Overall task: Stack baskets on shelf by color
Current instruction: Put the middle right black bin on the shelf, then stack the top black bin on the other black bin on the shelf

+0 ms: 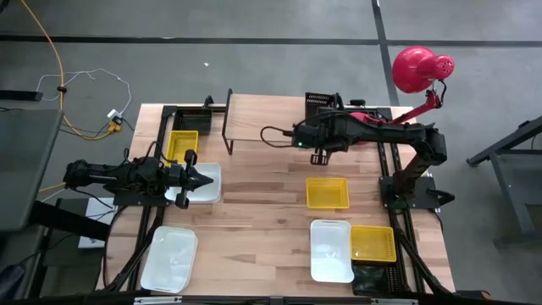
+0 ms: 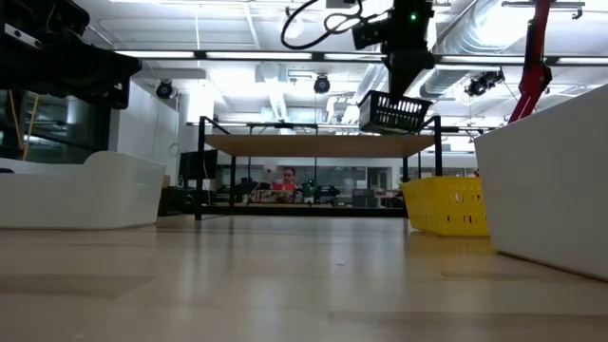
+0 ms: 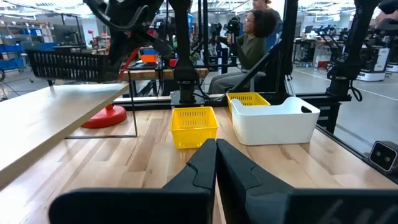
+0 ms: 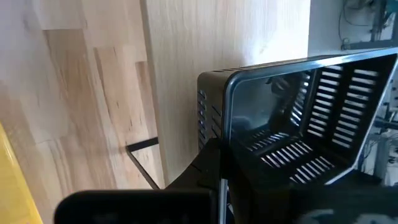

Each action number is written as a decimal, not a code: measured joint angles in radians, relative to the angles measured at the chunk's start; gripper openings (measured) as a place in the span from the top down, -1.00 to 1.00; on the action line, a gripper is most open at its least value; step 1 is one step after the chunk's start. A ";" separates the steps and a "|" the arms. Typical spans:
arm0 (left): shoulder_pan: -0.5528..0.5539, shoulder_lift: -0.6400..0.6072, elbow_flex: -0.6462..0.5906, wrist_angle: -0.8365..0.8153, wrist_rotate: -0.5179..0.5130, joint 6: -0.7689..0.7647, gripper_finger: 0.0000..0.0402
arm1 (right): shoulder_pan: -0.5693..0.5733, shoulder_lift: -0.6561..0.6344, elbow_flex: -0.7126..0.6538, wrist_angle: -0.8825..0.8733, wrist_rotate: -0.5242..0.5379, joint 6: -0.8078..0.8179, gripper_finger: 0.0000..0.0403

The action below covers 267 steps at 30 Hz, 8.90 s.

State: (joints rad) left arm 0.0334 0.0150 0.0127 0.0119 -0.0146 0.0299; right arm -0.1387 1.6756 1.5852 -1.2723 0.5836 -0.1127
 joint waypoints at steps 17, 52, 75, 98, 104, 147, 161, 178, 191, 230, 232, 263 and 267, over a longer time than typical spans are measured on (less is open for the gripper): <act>0.000 0.000 0.000 0.000 0.000 0.000 1.00 | -0.032 0.000 0.000 0.017 -0.084 -0.005 1.00; 0.000 0.000 0.000 0.000 0.000 0.000 1.00 | -0.029 -0.001 0.000 0.062 -0.065 -0.063 0.43; 0.000 0.000 0.000 0.000 0.000 0.000 1.00 | 0.216 -0.278 -0.029 -0.054 -0.261 0.224 0.43; 0.000 0.000 0.000 0.000 0.000 0.000 1.00 | 0.551 -0.911 -1.062 1.285 -0.115 0.020 0.43; 0.000 0.000 0.000 0.030 0.000 0.000 1.00 | 0.551 -0.938 -1.065 1.416 -0.144 -0.101 0.43; 0.003 0.075 0.049 0.172 -0.518 -0.065 0.75 | 0.396 -1.001 -1.502 2.164 0.054 -0.228 0.43; 0.327 0.606 0.509 -0.352 -0.731 -0.305 0.11 | 0.333 -1.002 -1.467 2.153 -0.089 -0.150 0.43; 0.863 1.080 0.605 -0.360 -0.387 -0.423 0.05 | 0.334 -1.002 -1.467 2.104 -0.100 -0.067 0.43; 0.870 1.245 0.605 -0.343 -0.393 -0.473 0.05 | 0.334 -1.002 -1.467 2.100 -0.106 -0.045 0.43; 0.870 1.350 0.605 -0.237 -0.499 -0.480 0.05 | 0.334 -1.002 -1.466 2.100 -0.123 -0.019 0.43; 0.870 1.350 0.605 -0.232 -0.510 -0.489 0.05 | 0.334 -1.002 -1.466 2.100 -0.123 -0.019 0.43; 0.849 1.354 0.605 -0.112 -0.337 -0.528 0.05 | 0.334 -1.002 -1.466 2.099 -0.123 -0.005 0.43; 0.849 1.391 0.605 -0.112 -0.345 -0.528 0.05 | 0.334 -1.002 -1.466 2.091 -0.123 0.001 0.43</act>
State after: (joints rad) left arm 0.8825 1.4061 0.6174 -0.0999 -0.3598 -0.4980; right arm 0.1951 0.6739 0.1192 0.8190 0.4603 -0.1116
